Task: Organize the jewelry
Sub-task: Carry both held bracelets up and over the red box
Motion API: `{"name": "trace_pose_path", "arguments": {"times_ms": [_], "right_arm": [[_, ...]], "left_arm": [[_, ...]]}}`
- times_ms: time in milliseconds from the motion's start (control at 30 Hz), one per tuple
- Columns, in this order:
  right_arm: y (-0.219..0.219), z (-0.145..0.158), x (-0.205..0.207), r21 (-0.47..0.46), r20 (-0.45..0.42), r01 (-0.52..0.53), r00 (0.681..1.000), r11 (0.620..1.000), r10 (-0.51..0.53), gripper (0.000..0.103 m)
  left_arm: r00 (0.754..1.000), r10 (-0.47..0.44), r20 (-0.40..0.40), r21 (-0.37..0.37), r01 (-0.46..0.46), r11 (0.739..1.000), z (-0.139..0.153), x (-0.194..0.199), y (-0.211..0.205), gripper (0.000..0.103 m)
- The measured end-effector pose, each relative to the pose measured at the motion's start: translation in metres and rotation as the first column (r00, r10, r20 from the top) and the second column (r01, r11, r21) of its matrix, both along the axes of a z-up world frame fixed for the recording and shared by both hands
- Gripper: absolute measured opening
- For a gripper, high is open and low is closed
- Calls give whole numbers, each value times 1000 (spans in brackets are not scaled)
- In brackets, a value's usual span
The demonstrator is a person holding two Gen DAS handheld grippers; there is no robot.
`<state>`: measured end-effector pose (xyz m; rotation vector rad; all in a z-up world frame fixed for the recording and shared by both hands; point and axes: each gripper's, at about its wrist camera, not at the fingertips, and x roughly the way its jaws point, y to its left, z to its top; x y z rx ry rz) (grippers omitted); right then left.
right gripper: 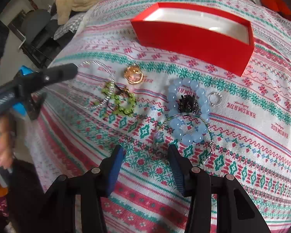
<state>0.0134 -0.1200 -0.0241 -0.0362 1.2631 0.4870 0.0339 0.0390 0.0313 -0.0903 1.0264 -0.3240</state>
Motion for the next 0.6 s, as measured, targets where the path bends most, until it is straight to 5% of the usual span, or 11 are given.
{"name": "trace_pose_path", "arguments": {"times_ms": [133,200,600], "right_arm": [[0,-4,8,-11,16,12,1000,1000,-12,29],[-2,-4,12,-24,23,22,1000,999,-22,10],[-18,49,12,78,85,53,995,996,-60,10]], "left_arm": [[1000,6,-4,6,-6,1000,-2,3,0,5],[1000,12,-8,7,-12,1000,-3,5,0,5],[997,-22,70,-58,26,998,35,10,-14,5]]}}
